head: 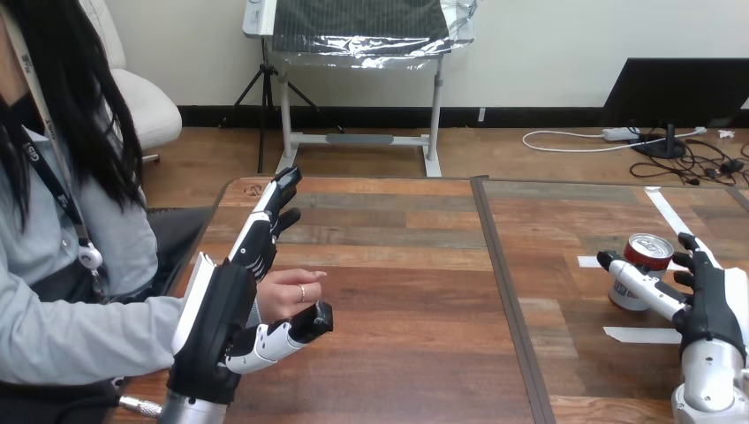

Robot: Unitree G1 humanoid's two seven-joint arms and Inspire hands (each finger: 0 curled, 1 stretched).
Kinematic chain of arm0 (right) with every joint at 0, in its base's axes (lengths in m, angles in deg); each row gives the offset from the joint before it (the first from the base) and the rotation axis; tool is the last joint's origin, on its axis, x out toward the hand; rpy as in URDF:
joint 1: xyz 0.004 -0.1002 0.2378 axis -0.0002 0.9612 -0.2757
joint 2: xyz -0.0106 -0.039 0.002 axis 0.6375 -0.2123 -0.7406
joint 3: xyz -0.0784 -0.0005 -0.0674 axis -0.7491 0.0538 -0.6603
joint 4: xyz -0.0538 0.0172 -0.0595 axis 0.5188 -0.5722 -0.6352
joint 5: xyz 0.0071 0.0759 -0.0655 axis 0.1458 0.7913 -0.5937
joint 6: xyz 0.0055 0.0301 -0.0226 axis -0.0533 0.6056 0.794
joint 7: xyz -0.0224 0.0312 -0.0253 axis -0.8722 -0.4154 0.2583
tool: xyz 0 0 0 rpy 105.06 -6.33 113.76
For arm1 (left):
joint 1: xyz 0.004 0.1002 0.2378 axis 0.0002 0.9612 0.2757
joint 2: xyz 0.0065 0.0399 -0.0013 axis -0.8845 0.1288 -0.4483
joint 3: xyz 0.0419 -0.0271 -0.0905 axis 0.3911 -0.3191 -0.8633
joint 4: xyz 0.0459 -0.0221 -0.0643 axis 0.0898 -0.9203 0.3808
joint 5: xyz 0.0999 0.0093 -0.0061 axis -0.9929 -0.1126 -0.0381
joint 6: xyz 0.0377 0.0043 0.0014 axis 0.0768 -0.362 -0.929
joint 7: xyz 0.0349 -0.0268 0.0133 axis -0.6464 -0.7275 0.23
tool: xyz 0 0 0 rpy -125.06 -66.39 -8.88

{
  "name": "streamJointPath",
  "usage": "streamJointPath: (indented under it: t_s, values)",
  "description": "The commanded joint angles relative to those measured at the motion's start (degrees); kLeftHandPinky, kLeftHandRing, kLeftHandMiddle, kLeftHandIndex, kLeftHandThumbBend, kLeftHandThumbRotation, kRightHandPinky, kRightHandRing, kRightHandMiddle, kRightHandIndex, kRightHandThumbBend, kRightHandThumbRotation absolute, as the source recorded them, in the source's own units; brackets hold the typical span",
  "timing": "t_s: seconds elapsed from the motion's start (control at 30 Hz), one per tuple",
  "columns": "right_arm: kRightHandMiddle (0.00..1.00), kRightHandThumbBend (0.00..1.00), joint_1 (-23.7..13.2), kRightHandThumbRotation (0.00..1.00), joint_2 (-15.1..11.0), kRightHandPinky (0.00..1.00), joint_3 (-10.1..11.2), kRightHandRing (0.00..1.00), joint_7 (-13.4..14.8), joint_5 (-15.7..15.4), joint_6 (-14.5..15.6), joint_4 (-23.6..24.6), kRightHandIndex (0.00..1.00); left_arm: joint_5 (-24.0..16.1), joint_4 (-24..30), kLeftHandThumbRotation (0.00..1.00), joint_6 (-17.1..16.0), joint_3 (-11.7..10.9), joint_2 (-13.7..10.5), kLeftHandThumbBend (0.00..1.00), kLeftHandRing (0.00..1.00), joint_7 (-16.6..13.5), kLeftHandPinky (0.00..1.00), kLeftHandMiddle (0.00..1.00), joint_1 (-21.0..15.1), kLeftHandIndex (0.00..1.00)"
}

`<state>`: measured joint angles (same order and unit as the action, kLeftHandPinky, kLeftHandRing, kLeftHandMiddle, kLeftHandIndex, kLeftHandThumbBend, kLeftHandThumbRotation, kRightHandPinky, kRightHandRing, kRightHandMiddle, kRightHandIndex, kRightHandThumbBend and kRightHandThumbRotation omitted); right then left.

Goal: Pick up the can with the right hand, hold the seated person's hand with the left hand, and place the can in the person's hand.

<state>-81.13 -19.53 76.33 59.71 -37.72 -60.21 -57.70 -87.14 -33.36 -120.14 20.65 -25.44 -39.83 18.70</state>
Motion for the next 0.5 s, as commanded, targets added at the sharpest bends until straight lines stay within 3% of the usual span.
streamJointPath:
  t_s: [0.0, 0.47]
  values:
    - [0.89, 1.00, -5.53, 0.45, -0.75, 0.83, -0.17, 0.88, -0.62, -0.06, -0.12, 0.55, 0.92, 0.15, 2.30, 0.71, -0.39, -0.46, -0.10, 1.00, 0.97, -0.48, 0.91, 0.99, -2.08, 0.94]
    - [0.90, 0.99, -6.57, 0.43, -1.14, 0.82, -0.68, 0.88, -0.79, -0.78, 1.13, 0.43, 0.93, 0.89, 2.05, 0.70, -0.61, -0.29, -0.15, 1.00, 0.96, -0.05, 0.91, 0.98, -2.03, 0.94]
